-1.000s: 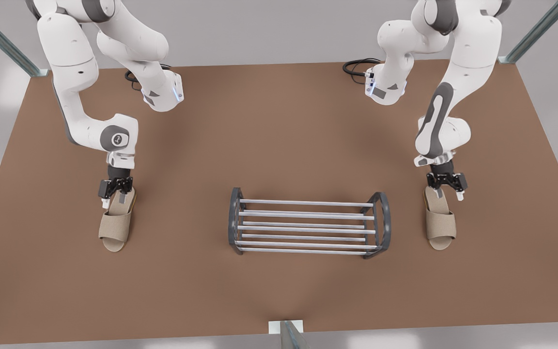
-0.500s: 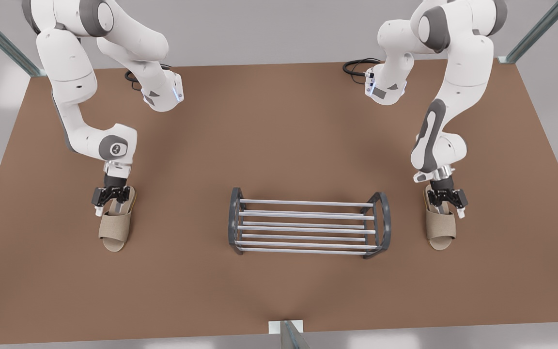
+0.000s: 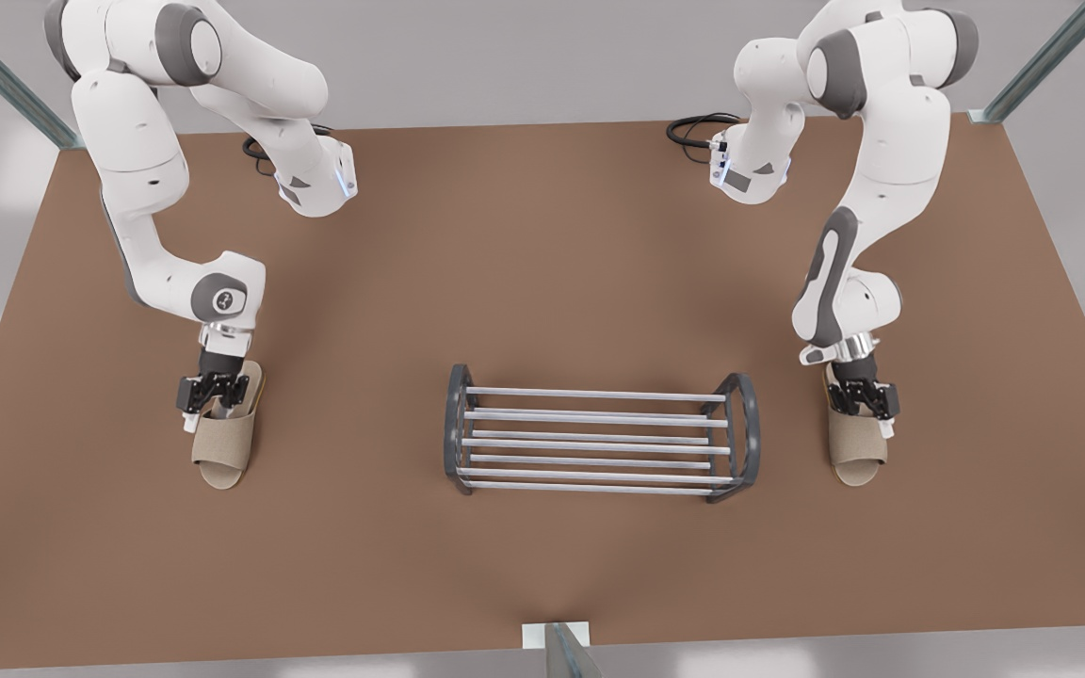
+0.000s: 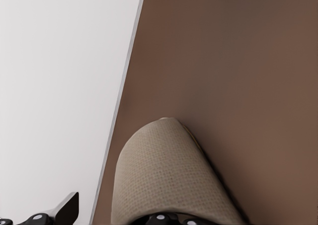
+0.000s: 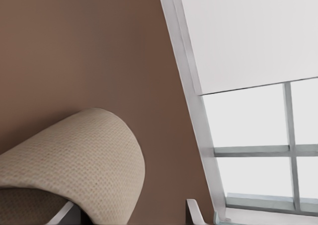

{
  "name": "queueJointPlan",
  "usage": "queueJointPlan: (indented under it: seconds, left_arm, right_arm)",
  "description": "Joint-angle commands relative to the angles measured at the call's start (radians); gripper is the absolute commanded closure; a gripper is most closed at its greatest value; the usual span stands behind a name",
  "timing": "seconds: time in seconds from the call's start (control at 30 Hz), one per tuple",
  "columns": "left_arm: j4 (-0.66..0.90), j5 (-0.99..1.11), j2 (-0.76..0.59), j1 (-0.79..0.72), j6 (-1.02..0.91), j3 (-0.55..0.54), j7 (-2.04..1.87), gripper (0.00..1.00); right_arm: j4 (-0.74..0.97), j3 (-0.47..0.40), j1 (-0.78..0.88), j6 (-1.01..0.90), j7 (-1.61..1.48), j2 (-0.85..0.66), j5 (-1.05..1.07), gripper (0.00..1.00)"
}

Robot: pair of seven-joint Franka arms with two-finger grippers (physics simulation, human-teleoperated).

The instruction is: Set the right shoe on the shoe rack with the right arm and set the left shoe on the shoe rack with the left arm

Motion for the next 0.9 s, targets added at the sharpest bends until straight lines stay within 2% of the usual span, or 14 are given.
queueJointPlan:
  seconds: [0.0, 0.07, 0.13, 0.4, 0.43, 0.53, 0.6, 0.7, 0.8, 0.87]
  left_arm:
    - [0.005, 0.151, 0.006, -0.003, -0.003, 0.0, -0.006, 0.24]
    - [0.007, 0.145, 0.012, -0.003, -0.001, 0.0, -0.006, 0.36]
    - [0.007, 0.145, 0.019, -0.003, -0.001, 0.0, -0.041, 0.44]
    - [0.007, 0.145, -0.008, -0.003, 0.014, 0.002, -0.087, 0.69]
    - [0.007, 0.145, -0.016, -0.003, 0.015, 0.002, -0.087, 0.7]
    - [0.007, 0.134, -0.122, -0.008, 0.089, 0.002, -0.086, 0.73]
    - [0.045, 0.119, -0.22, -0.028, 0.213, 0.003, -0.078, 0.74]
    - [0.071, -0.021, -0.369, -0.114, 0.331, 0.002, -0.079, 0.75]
    - [0.097, -0.23, -0.47, -0.238, 0.348, 0.003, -0.075, 0.75]
    - [0.139, -0.243, -0.49, -0.293, 0.361, 0.003, -0.067, 0.75]
  right_arm:
    - [0.007, 0.0, 0.0, -0.004, 0.005, 0.005, -0.275, 0.17]
    - [0.008, -0.002, 0.0, -0.006, 0.005, 0.008, -0.275, 0.17]
    - [0.014, -0.002, 0.0, -0.006, 0.003, 0.013, -0.287, 0.18]
    - [0.044, -0.003, 0.002, -0.008, -0.01, 0.041, -0.29, 0.2]
    - [0.044, -0.003, 0.002, -0.008, -0.012, 0.041, -0.29, 0.27]
    - [0.044, -0.003, 0.002, -0.015, -0.01, 0.047, -0.29, 0.37]
    - [0.048, -0.003, 0.002, -0.018, -0.01, 0.048, -0.29, 0.38]
    - [0.057, -0.022, 0.012, -0.024, -0.01, 0.059, -0.29, 0.38]
    - [0.065, -0.025, 0.017, -0.024, -0.012, 0.064, -0.296, 0.44]
    - [0.067, -0.028, 0.017, -0.024, -0.01, 0.064, -0.296, 0.54]
